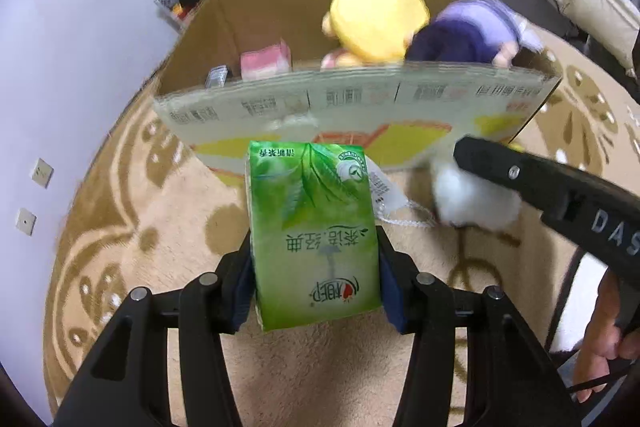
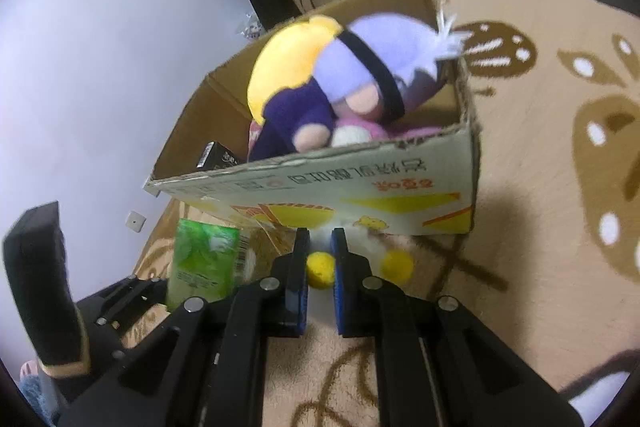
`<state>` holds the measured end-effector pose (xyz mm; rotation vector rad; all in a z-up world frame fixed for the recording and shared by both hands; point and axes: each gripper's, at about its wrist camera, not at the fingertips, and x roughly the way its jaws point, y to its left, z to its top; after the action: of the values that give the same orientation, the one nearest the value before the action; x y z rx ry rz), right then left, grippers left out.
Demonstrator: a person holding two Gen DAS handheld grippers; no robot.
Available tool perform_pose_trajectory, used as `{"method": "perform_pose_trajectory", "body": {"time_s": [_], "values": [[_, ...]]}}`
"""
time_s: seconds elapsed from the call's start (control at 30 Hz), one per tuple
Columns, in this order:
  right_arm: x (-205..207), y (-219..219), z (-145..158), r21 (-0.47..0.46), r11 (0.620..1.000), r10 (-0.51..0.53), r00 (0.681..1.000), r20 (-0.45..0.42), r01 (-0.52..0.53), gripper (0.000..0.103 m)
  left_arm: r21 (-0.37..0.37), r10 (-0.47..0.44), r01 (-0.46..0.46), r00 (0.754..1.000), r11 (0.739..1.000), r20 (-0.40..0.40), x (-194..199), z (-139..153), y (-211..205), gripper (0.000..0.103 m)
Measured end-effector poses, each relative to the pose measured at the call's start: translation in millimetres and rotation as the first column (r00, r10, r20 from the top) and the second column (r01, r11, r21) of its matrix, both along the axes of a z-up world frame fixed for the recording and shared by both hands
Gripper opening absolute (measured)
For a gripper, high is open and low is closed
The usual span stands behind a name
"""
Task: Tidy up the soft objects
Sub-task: 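Lift and carry the green tissue pack and chick keychain over the box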
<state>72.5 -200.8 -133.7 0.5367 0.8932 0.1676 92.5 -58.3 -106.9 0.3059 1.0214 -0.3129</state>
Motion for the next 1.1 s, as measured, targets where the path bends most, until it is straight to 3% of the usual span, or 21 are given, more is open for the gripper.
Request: {"method": "perform_pose_trajectory", "body": {"time_s": [0.2, 0.47, 1.0, 1.1], "values": [[-16.0, -0.7, 22.5, 0.026, 1.0, -0.008, 0.997, 0.08, 0.006, 0.011, 0.001, -0.003, 0.002, 0.996, 1.0, 0.09, -14.3, 28.9, -2.5, 0.051], [-35.8, -0.3, 65.4, 0.013, 1.0, -0.025, 0.977, 0.214, 0.023, 0.011, -0.089, 0.027, -0.007, 0.973, 0.996, 0.228, -18.7, 65.9, 6.8, 0.051], [-30.1, -7.6, 154.0, -0.009, 0.998, -0.049, 0.905, 0.423, 0.058, 0.011, -0.159, 0.138, -0.09, 0.935, 0.983, 0.328, 17.2, 103.5, 23.8, 0.051], [-20.6, 1.3, 172.7, -0.07, 0.996, -0.017, 0.894, 0.448, 0.055, 0.011, -0.167, 0.13, -0.073, 0.921, 0.983, 0.366, 24.9, 111.5, 24.9, 0.051]]}}
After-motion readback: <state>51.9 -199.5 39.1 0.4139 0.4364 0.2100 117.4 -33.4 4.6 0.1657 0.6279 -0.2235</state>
